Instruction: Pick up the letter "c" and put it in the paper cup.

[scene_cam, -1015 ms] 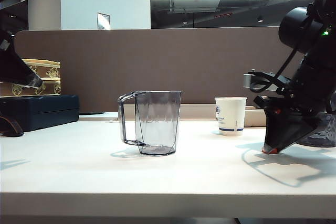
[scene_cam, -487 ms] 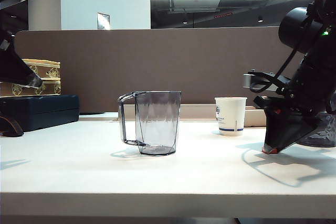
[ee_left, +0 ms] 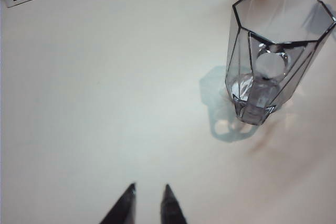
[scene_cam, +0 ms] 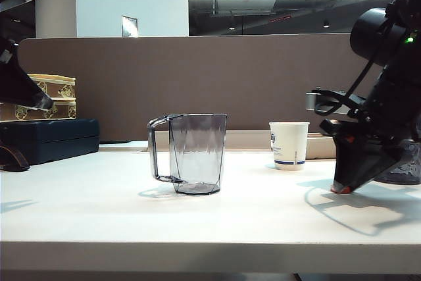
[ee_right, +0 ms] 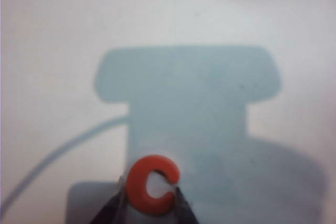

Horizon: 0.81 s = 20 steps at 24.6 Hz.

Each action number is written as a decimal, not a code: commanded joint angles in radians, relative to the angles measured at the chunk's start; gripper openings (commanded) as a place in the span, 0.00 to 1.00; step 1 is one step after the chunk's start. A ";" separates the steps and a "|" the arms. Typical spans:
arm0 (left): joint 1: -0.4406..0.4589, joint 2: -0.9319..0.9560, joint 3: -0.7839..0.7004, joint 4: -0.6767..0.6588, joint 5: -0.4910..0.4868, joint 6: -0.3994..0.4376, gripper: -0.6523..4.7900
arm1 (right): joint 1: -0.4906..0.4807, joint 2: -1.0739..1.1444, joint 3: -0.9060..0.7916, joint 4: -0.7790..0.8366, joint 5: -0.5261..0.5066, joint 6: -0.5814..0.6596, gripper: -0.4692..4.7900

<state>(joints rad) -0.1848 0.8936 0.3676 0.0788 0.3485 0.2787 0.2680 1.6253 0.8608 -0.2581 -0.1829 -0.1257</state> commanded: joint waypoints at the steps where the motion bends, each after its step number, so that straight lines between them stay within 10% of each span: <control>1: 0.000 -0.002 0.001 0.013 0.004 -0.002 0.23 | 0.001 -0.023 0.006 -0.026 0.000 0.006 0.31; 20: 0.000 -0.002 0.001 0.013 0.005 -0.002 0.23 | 0.001 -0.060 0.064 -0.057 -0.063 0.047 0.42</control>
<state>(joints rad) -0.1848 0.8936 0.3676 0.0788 0.3485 0.2787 0.2680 1.5688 0.9215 -0.3180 -0.2394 -0.0788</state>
